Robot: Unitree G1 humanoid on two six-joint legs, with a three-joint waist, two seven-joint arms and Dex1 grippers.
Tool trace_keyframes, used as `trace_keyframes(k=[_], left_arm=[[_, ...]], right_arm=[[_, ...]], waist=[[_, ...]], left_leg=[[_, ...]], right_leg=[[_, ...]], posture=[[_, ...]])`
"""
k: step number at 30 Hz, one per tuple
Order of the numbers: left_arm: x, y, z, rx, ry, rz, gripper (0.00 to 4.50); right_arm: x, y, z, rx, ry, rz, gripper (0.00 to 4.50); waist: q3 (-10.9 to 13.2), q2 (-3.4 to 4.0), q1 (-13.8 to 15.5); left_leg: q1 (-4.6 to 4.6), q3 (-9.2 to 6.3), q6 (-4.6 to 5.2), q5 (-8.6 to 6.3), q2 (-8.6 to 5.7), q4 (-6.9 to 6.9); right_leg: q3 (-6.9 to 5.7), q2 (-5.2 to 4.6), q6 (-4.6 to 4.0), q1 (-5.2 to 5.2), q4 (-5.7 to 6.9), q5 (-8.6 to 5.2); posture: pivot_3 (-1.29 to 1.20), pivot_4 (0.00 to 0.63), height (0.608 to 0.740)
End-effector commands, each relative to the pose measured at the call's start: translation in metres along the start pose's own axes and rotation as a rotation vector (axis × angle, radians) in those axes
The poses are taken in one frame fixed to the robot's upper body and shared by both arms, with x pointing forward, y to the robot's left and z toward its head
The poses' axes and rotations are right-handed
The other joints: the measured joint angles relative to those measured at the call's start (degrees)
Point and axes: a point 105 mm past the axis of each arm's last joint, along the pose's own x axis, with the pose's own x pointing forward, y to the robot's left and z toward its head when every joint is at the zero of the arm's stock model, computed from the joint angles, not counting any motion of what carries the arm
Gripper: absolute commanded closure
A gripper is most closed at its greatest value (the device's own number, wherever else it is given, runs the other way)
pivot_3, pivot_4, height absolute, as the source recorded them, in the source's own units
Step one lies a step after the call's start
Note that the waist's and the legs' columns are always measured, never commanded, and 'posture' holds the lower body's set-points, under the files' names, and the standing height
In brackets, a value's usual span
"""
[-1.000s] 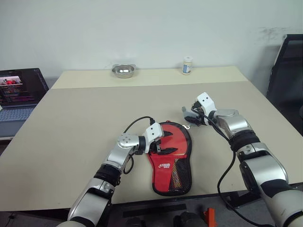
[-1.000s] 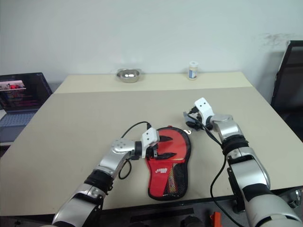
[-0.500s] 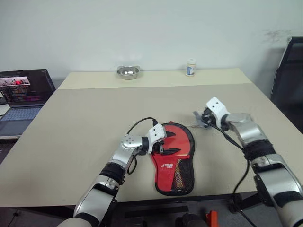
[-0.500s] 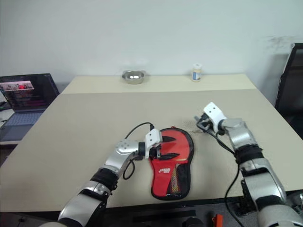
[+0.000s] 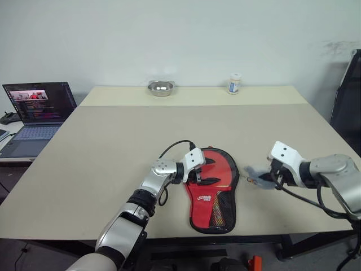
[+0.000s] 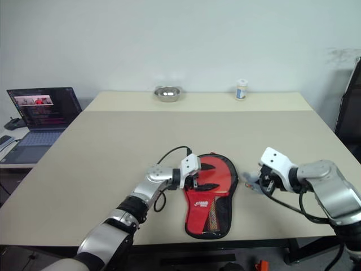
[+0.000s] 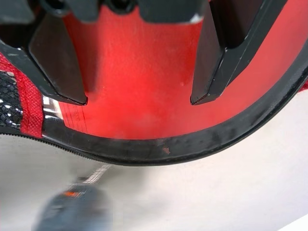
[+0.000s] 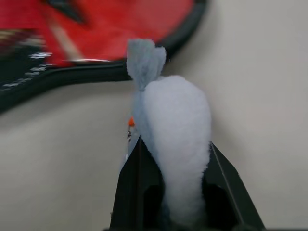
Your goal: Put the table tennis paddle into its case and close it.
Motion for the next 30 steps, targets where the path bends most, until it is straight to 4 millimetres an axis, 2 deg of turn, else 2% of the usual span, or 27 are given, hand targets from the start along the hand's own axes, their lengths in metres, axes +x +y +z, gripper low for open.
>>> trace_keyframes(k=[1,4,9,14,19,24,26,30], left_arm=[[-0.002,-0.033,-0.061,-0.063,0.254,-0.115,0.78],[0.000,-0.033,-0.062,-0.056,0.264,-0.123,0.78],[0.002,-0.033,-0.065,-0.062,0.275,-0.115,0.78],[0.003,-0.036,-0.069,-0.070,0.285,-0.112,0.78],[0.003,-0.036,-0.070,-0.073,0.290,-0.104,0.78],[0.005,-0.036,-0.071,-0.072,0.295,-0.092,0.78],[0.006,-0.036,-0.071,-0.071,0.295,-0.089,0.78],[0.006,-0.036,-0.070,-0.072,0.292,-0.086,0.78]], right_arm=[[-0.010,0.012,0.003,-0.019,0.006,0.024,4.17],[-0.017,0.027,-0.002,-0.007,0.031,0.104,4.17],[-0.027,0.065,-0.011,0.003,0.061,0.278,4.17],[-0.019,0.105,-0.017,0.024,0.054,0.399,4.17],[-0.016,0.115,-0.016,0.019,0.048,0.422,4.17],[-0.034,0.127,-0.018,0.015,0.071,0.533,4.17],[-0.042,0.134,-0.018,0.021,0.077,0.585,4.18],[-0.047,0.138,-0.018,0.030,0.076,0.601,4.19]], waist=[[-0.02,-0.03,0.00],[-0.03,-0.07,0.09],[-0.04,-0.14,0.33],[-0.52,-0.25,0.34],[-0.88,-0.41,0.25],[-0.93,-0.49,0.17],[-0.98,-0.51,0.16],[-1.00,-0.50,0.24]], left_leg=[[-0.01,-0.02,0.00,-0.01,0.00,0.00],[-0.03,-0.12,0.06,-0.04,-0.19,0.00],[-0.10,-0.61,0.23,-0.14,-0.70,-0.10],[-0.12,-0.74,0.57,-0.66,-0.96,-0.04],[-0.12,-0.74,0.76,-1.09,-1.00,0.00],[0.01,-0.76,0.78,-1.10,-0.96,0.06],[0.08,-0.82,0.78,-1.10,-0.89,0.08],[0.21,-1.08,0.77,-1.10,-0.87,0.08]], right_leg=[[-0.01,0.00,0.00,0.06,-0.06,0.00],[0.02,-0.11,0.00,0.13,-0.13,0.00],[-0.31,-0.58,0.37,0.31,-0.12,-0.32],[-0.53,-0.96,0.98,0.61,-0.14,-0.76],[-0.49,-0.97,1.27,0.66,-0.16,-1.05],[-0.53,-1.07,1.24,0.73,-0.13,-1.07],[-0.60,-1.16,0.98,0.78,-0.13,-1.22],[-0.96,-1.22,0.86,0.78,-0.17,-1.29]], posture=[[0.00,0.150,0.740],[0.00,0.150,0.740],[0.00,0.150,0.740],[0.00,0.150,0.740],[0.00,0.150,0.740],[0.00,0.150,0.740],[0.00,0.150,0.740],[0.00,0.150,0.740]])
